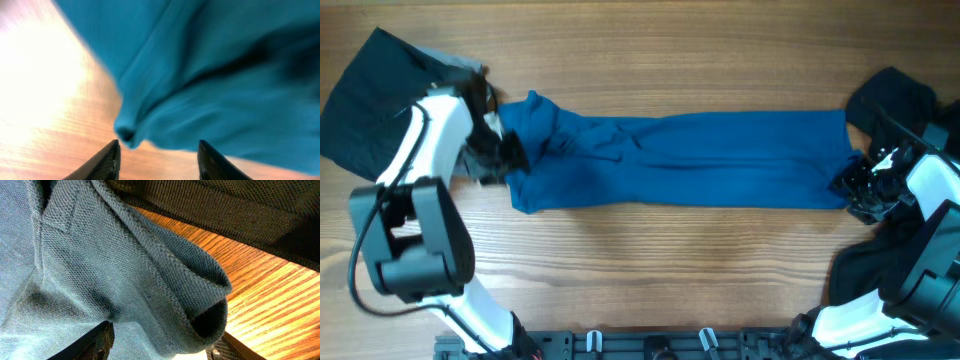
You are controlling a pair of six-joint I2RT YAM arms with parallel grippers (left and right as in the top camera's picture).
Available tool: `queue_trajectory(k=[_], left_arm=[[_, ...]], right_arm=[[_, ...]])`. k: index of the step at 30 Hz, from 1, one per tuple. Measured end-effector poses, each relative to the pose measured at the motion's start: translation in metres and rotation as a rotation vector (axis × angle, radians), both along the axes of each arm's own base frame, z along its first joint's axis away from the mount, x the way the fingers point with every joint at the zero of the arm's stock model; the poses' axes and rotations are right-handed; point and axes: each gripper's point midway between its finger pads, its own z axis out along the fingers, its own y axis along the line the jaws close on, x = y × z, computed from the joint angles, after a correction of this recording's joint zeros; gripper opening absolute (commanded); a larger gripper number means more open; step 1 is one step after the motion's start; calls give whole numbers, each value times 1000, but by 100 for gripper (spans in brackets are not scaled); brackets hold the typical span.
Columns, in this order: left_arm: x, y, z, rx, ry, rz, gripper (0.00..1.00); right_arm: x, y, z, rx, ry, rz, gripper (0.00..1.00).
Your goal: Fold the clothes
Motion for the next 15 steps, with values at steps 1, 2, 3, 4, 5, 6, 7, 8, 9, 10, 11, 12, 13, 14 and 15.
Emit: queue_trajectory(k=[1, 2, 3, 4, 5, 6, 7, 8, 9, 10, 11, 12, 13, 14, 15], left_arm=[[19, 2, 18, 7, -87, -7, 24], [44, 4, 39, 19, -203, -8, 42], [54, 5, 48, 25, -256, -8, 49], [64, 6, 55, 32, -309, -15, 51], [66, 7, 56, 33, -320, -18, 53], [66, 6, 53, 32, -318, -27, 58], [64, 4, 51, 30, -313, -38, 64], [63, 1, 47, 28, -313, -69, 64], [63, -4, 42, 26, -318, -98, 61], [64, -10, 38, 18, -328, -130, 50], [68, -20, 31, -1, -361, -184, 44], [68, -28, 26, -13, -370, -230, 42], [69, -36, 21, -26, -386, -269, 51], [71, -45, 17, -36, -407, -315, 65], [72, -51, 15, -39, -422, -346, 69]], right_arm=[[0, 0, 0, 0, 1, 0, 62], [0, 0, 0, 1, 2, 0, 62], [-1, 0, 0, 1, 2, 0, 62], [-1, 0, 0, 1, 2, 0, 62], [-1, 0, 0, 1, 2, 0, 62], [-1, 0, 0, 2, 3, 0, 62], [-1, 0, 0, 2, 3, 0, 62], [-1, 0, 0, 1, 2, 0, 62], [-1, 0, 0, 1, 2, 0, 62], [-1, 0, 0, 2, 3, 0, 63], [-1, 0, 0, 1, 2, 0, 63], [0, 0, 0, 1, 2, 0, 63], [0, 0, 0, 1, 2, 0, 63], [0, 0, 0, 1, 2, 0, 63], [0, 0, 0, 1, 2, 0, 63]])
